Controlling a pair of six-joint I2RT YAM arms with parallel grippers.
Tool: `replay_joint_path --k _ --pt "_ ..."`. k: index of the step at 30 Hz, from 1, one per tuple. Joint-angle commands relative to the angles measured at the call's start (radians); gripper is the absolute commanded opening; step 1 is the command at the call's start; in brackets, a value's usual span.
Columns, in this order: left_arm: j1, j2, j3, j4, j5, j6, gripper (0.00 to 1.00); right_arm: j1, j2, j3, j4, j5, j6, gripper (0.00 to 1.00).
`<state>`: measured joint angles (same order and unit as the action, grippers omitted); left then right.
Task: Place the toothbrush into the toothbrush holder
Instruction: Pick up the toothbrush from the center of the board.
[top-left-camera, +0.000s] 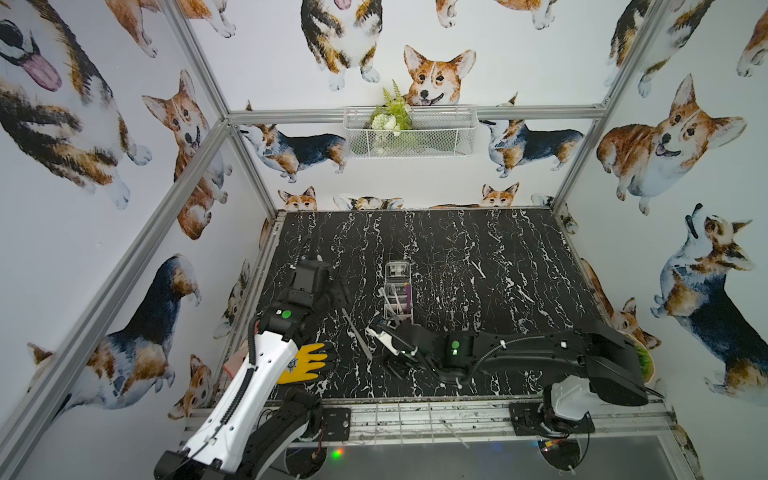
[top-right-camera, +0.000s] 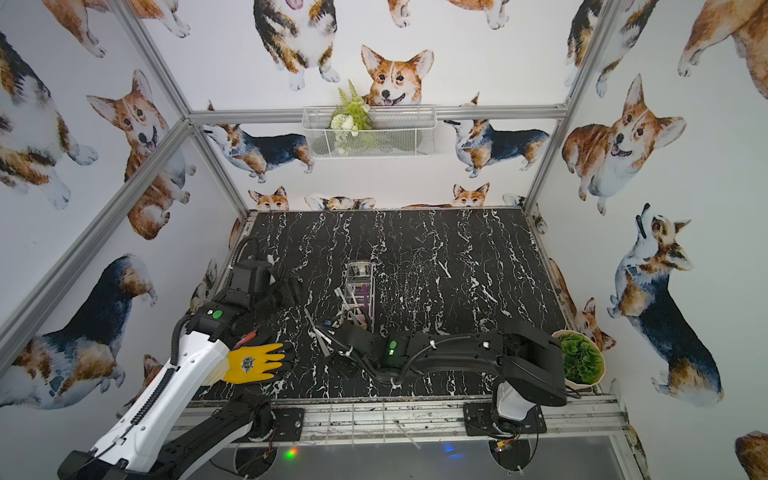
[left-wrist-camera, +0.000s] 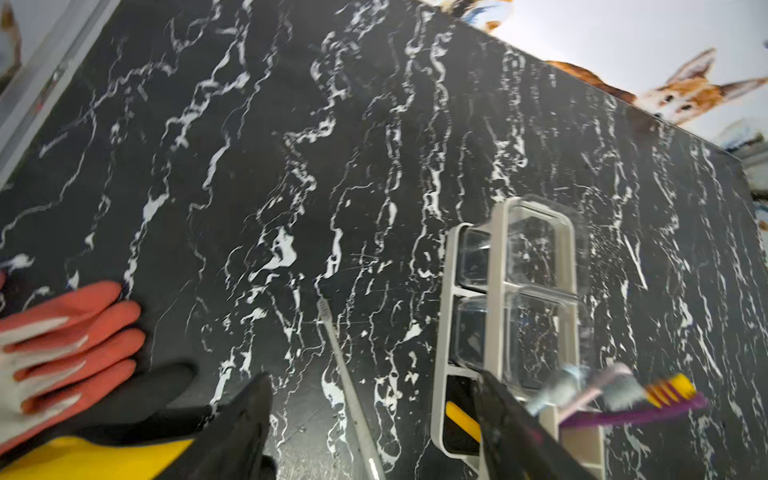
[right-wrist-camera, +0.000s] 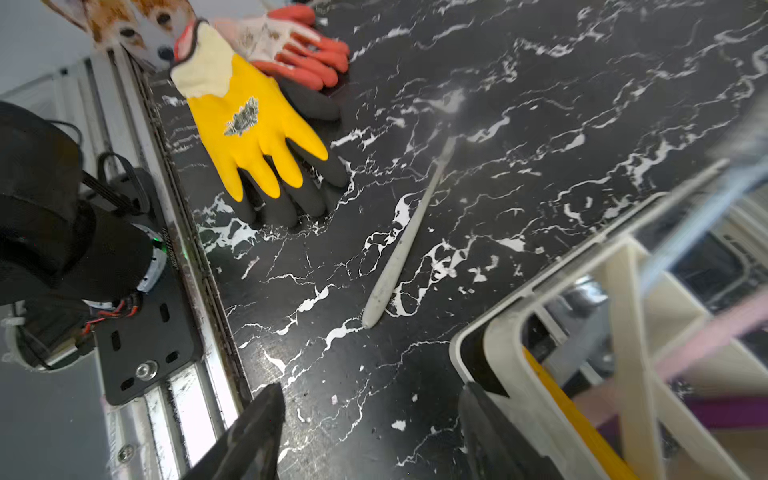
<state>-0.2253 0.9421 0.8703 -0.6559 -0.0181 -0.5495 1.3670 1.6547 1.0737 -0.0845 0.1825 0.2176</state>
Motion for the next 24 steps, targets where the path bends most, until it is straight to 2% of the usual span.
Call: replay_joint_path --k 1,4,7,15,19,20,24 --pt "0.217 0.034 -0.096 0.074 0.353 -0.014 0.78 -0.020 0.127 0.130 -0.114 -0.055 0.006 0.70" --pt "0.344 0.071 -0.158 0.149 0.477 -0.029 0.78 -0.056 0.215 0.218 -0.151 -0.121 0.011 0.71" --pt "0.394 0.085 -0.196 0.200 0.500 -0.034 0.77 -0.091 0.281 0.283 -0.177 -0.168 0.019 0.70" --pt "0.417 0.116 -0.226 0.242 0.512 -0.023 0.77 -0.115 0.486 0.480 -0.313 -0.201 0.003 0.65" --pt "0.419 0.112 -0.232 0.244 0.512 -0.020 0.77 -0.115 0.511 0.477 -0.300 -0.199 0.020 0.64" --pt "0.419 0.112 -0.233 0.245 0.512 -0.019 0.77 -0.115 0.508 0.468 -0.294 -0.191 0.024 0.60" --pt "0.419 0.115 -0.237 0.248 0.517 -0.018 0.76 -0.121 0.497 0.440 -0.281 -0.179 0.028 0.57"
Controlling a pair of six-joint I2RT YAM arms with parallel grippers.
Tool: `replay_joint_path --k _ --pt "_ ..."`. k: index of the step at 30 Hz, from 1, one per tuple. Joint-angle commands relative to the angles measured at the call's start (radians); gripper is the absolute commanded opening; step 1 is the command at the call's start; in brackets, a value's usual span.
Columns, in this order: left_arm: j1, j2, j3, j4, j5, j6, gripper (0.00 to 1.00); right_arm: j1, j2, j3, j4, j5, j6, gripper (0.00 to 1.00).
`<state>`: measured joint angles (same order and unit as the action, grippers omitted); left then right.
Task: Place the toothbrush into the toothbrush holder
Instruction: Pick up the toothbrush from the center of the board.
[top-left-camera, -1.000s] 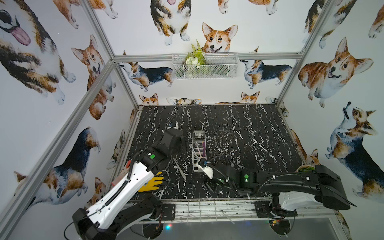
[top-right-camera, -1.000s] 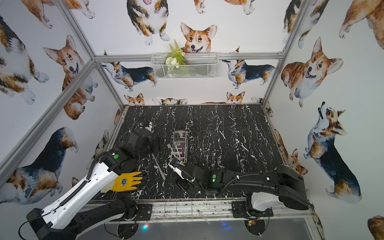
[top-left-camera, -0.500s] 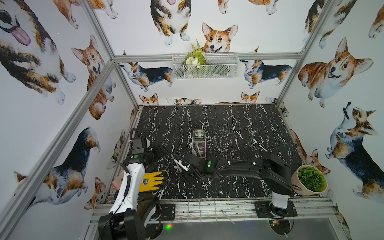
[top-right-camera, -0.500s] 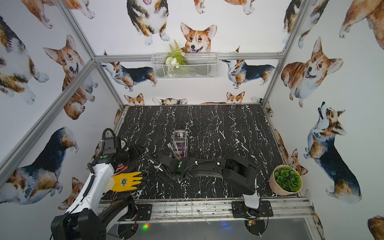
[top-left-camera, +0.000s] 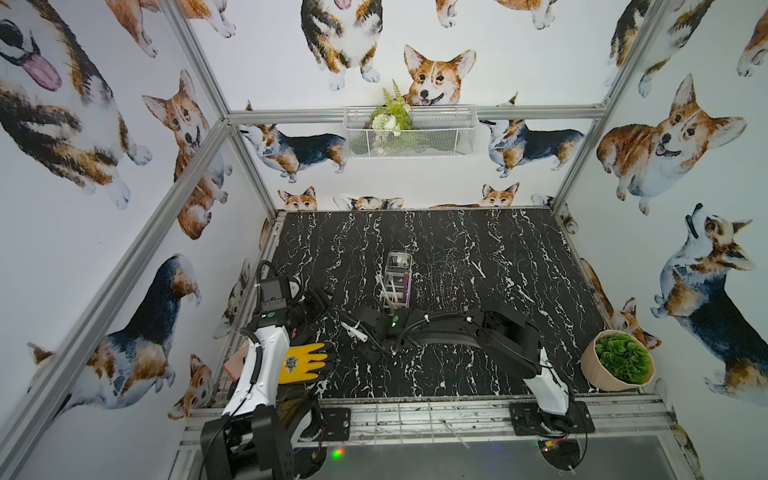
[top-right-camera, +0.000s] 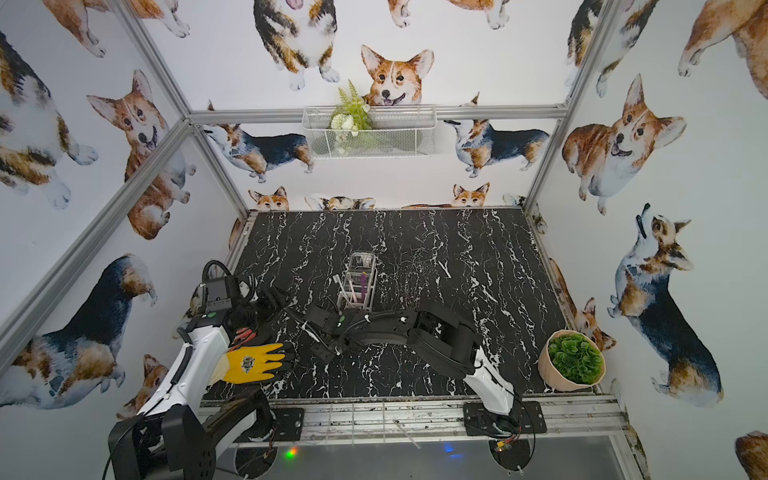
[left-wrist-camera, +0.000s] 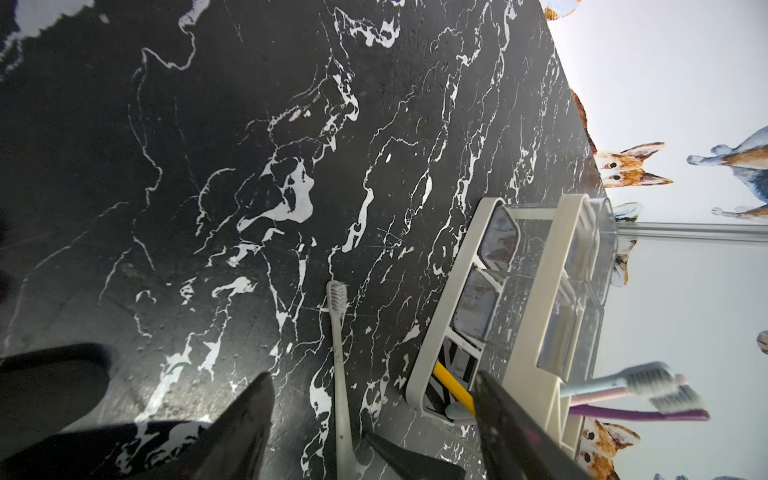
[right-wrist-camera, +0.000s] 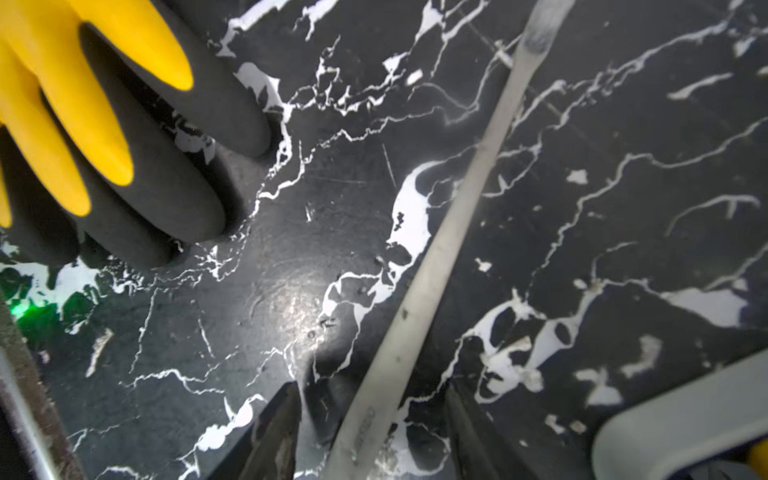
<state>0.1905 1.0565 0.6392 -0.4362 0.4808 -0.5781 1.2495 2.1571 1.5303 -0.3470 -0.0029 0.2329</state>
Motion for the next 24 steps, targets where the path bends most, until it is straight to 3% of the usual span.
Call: replay_joint_path --k 1,8,13,24 --pt "0.004 0.000 -0.008 0.030 0.018 0.009 0.76 -0.006 -0.003 -0.017 -0.018 0.005 0.008 0.54" --pt "0.003 0.001 -0.015 0.037 0.019 0.003 0.75 0.013 0.011 -0.018 -0.033 0.029 0.000 0.26" --pt "0.003 0.001 -0.013 0.038 0.027 0.000 0.75 0.044 0.019 -0.012 -0.056 0.086 -0.010 0.15" --pt "0.003 -0.049 -0.003 -0.017 0.065 0.003 0.75 0.052 -0.097 -0.156 0.097 0.130 0.063 0.06"
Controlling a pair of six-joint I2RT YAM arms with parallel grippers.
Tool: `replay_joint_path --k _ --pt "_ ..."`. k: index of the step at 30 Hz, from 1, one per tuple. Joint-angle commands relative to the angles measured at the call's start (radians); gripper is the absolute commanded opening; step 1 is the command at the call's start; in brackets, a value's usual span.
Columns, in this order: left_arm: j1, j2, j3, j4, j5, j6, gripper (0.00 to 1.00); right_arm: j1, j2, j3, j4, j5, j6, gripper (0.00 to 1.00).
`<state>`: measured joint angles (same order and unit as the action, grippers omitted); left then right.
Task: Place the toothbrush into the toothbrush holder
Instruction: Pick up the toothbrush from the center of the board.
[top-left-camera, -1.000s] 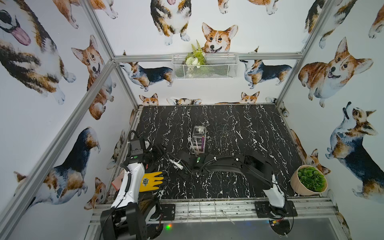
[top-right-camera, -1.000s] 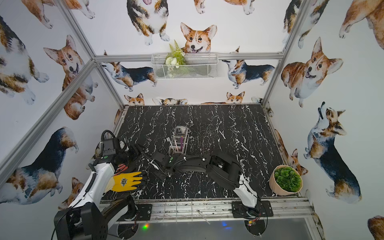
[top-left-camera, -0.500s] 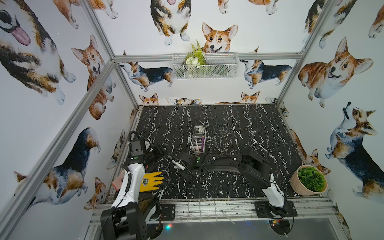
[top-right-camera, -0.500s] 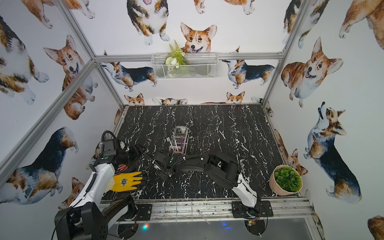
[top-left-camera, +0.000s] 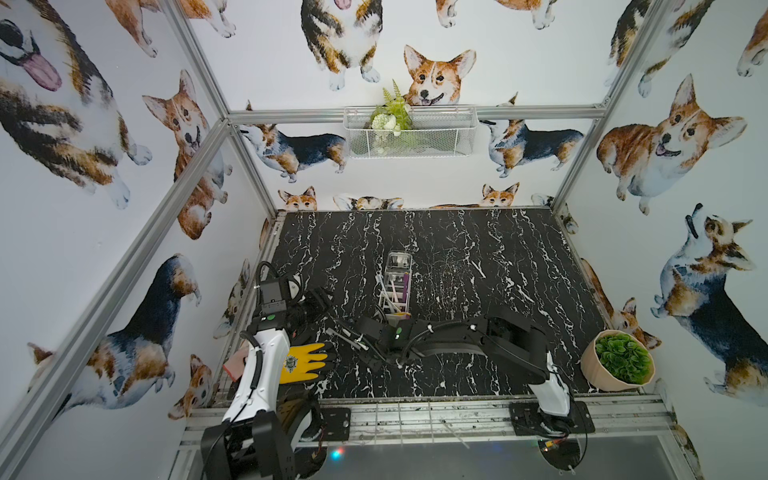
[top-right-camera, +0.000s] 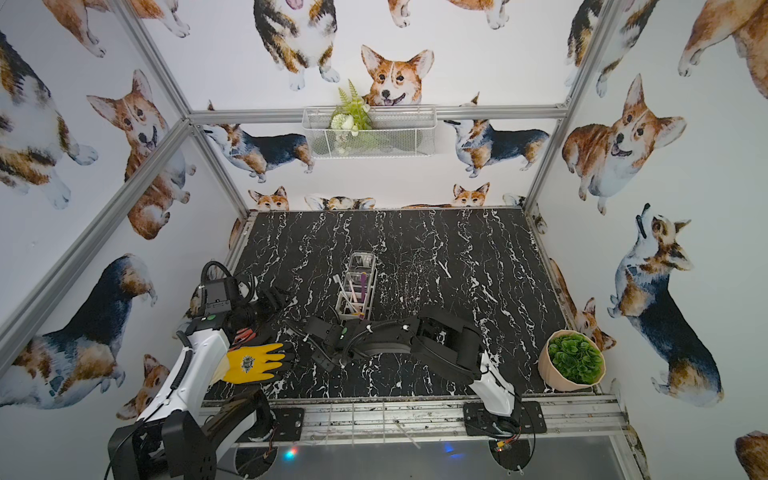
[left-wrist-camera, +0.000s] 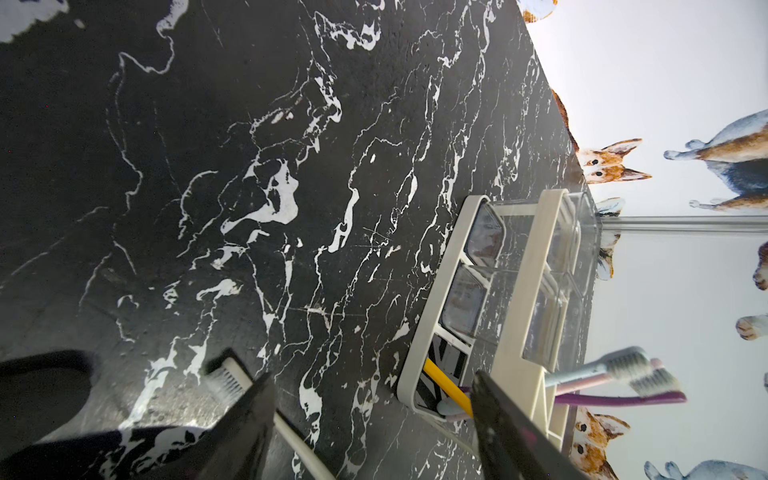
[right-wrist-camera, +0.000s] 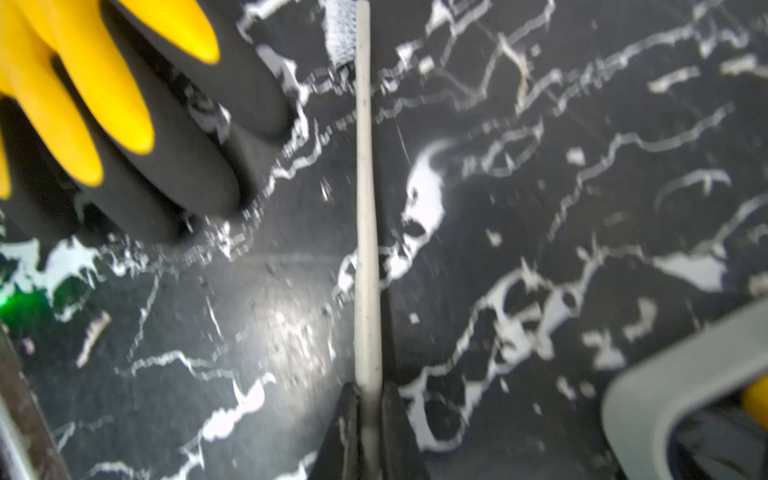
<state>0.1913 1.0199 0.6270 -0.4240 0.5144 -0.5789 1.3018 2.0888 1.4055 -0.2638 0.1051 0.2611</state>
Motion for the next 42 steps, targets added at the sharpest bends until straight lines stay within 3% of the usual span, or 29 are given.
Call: replay_joint_path --k 1,14,24,29,34,42 --pt "0.001 -0.019 0.011 -0.037 0.037 0.003 0.76 -0.001 -0.047 -0.048 0.032 0.024 0.042 0.06" --pt "-0.021 -0.056 -0.019 -0.079 0.173 -0.013 0.86 -0.001 -0.196 -0.171 0.202 0.051 0.092 0.06" --pt "-0.128 -0.026 -0.029 -0.061 0.104 -0.030 0.85 0.001 -0.243 -0.180 0.253 0.099 0.092 0.06" --pt "-0.132 -0.009 -0.034 -0.045 0.069 -0.027 0.65 0.008 -0.277 -0.200 0.278 0.107 0.081 0.06" --pt "-0.132 -0.022 -0.037 0.002 0.106 -0.064 0.44 0.024 -0.279 -0.200 0.260 0.113 0.067 0.06" --pt "-0.134 -0.073 -0.007 -0.056 0.056 -0.058 0.11 0.036 -0.268 -0.212 0.268 0.118 0.077 0.06"
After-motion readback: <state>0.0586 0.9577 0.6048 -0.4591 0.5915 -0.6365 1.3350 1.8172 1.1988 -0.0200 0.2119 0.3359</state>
